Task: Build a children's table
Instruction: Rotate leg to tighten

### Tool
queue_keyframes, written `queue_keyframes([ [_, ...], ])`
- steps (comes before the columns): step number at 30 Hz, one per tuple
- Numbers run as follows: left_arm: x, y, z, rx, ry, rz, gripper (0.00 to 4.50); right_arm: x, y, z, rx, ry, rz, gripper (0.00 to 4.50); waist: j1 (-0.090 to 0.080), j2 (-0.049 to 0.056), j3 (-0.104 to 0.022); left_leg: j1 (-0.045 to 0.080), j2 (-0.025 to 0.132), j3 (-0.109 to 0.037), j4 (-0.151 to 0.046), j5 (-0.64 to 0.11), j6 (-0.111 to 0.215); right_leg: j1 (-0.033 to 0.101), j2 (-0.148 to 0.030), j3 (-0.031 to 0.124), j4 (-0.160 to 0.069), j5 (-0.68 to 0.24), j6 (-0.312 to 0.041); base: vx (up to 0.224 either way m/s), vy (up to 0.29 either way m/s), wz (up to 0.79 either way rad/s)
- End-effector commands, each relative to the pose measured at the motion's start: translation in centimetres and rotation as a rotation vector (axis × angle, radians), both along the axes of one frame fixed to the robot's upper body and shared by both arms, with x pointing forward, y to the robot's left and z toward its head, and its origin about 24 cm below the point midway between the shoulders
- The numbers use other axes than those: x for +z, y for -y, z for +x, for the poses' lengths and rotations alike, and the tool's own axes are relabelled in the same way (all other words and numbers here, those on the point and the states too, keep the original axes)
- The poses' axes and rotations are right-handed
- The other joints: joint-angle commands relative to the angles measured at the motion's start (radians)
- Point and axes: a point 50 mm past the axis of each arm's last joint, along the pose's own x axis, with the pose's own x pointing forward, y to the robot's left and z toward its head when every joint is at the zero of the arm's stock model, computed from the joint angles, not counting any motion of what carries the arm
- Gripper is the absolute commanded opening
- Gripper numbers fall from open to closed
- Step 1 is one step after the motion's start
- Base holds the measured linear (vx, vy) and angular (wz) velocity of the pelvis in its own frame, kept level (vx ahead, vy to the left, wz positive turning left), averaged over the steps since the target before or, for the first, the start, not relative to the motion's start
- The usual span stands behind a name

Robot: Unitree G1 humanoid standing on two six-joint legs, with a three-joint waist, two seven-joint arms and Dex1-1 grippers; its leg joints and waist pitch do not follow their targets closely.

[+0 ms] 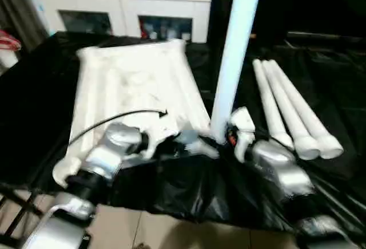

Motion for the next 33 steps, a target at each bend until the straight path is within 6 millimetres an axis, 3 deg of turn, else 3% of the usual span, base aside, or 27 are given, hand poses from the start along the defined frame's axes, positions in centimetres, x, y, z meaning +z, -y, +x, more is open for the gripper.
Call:
queue_keyframes([
  [1, 1.3, 2.8, 0.0, -0.035, 0.056, -0.062, 0.00, -2.2, -1.5, -0.6, -0.035, -0.108, -0.044, 2.75, 0.002, -0.001, -0.044, 0.006, 0.045, -0.021, -0.082, -0.271, -0.018, 0.026, -0.092, 0.050, -0.093, -0.327, -0.182, 0.000, 0.000, 0.00],
  [2, 1.5, 4.0, 0.1, 0.023, 0.078, -0.080, 0.00, -2.4, -1.8, 0.0, -0.131, -0.120, -0.064, 2.75, 0.001, -0.003, -0.048, 0.000, 0.043, -0.019, -0.080, -0.240, -0.008, 0.032, -0.090, 0.049, -0.087, -0.261, -0.192, 0.000, 0.000, 0.00],
  [4, 1.7, 4.6, 0.1, 0.041, 0.090, -0.089, 0.00, -2.4, -2.0, 0.3, -0.176, -0.122, -0.076, 2.75, 0.001, -0.001, -0.049, -0.001, 0.043, -0.019, -0.078, -0.217, -0.007, 0.034, -0.089, 0.047, -0.083, -0.220, -0.202, 0.000, 0.000, 0.00],
  [5, 1.8, 5.1, 0.0, 0.053, 0.099, -0.096, 0.00, -2.4, -2.1, 0.5, -0.201, -0.121, -0.080, 2.75, 0.000, -0.006, -0.053, -0.002, 0.041, -0.016, -0.074, -0.189, -0.002, 0.036, -0.087, 0.047, -0.077, -0.163, -0.210, 0.000, 0.000, 0.00],
  [8, 1.9, 6.1, -0.5, 0.032, 0.104, -0.113, 0.00, -2.3, -2.7, 0.7, -0.187, -0.104, -0.076, 2.75, 0.002, -0.007, -0.059, -0.008, 0.038, -0.014, -0.065, -0.121, 0.026, 0.044, -0.086, 0.045, -0.063, -0.023, -0.232, 0.000, 0.000, 0.00],
  [9, 1.9, 6.2, -0.5, 0.027, 0.105, -0.113, 0.00, -2.3, -2.8, 0.7, -0.185, -0.102, -0.072, 3.10, 0.001, -0.006, -0.059, -0.011, 0.037, -0.013, -0.063, -0.112, 0.039, 0.044, -0.085, 0.044, -0.062, 0.000, -0.236, 0.000, 0.000, 0.00],
  [14, 1.7, 6.0, -1.1, -0.031, 0.099, -0.104, 0.00, -1.9, -2.8, 0.6, -0.116, -0.079, -0.040, 3.65, 0.001, -0.005, -0.054, -0.009, 0.041, -0.014, -0.067, -0.151, 0.047, 0.043, -0.086, 0.043, -0.069, -0.070, -0.231, 0.000, 0.000, 0.00],
  [15, 1.7, 5.8, -1.1, -0.042, 0.098, -0.100, 0.00, -1.8, -2.8, 0.6, -0.084, -0.062, -0.047, 3.87, 0.000, 0.001, -0.055, -0.008, 0.042, -0.014, -0.067, -0.158, 0.045, 0.042, -0.087, 0.044, -0.069, -0.074, -0.231, 0.000, 0.000, 0.00],
  [23, 1.3, 4.0, -1.8, -0.189, 0.071, -0.061, 0.00, -0.8, -2.0, -1.3, 0.284, 0.022, -0.043, 3.87, 0.007, -0.002, -0.058, -0.010, 0.041, -0.012, -0.059, -0.136, 0.079, 0.045, -0.081, 0.043, -0.062, 0.009, -0.244, 0.000, 0.000, 0.00],
  [29, 1.3, 1.7, -1.1, -0.260, 0.037, -0.009, 0.00, 0.1, -0.4, -3.4, 0.585, -0.010, -0.017, 3.87, 0.028, -0.002, -0.054, -0.006, 0.047, -0.011, -0.061, -0.167, 0.074, 0.040, -0.081, 0.041, -0.066, -0.061, -0.242, 0.000, 0.000, 0.00],
  [33, 1.4, 1.2, -0.9, -0.273, 0.037, 0.004, 0.00, 0.2, -0.1, -3.9, 0.646, -0.026, -0.023, 3.87, 0.043, -0.004, -0.056, -0.004, 0.047, -0.011, -0.061, -0.171, 0.068, 0.038, -0.083, 0.043, -0.067, -0.082, -0.234, 0.000, 0.000, 0.00],
])
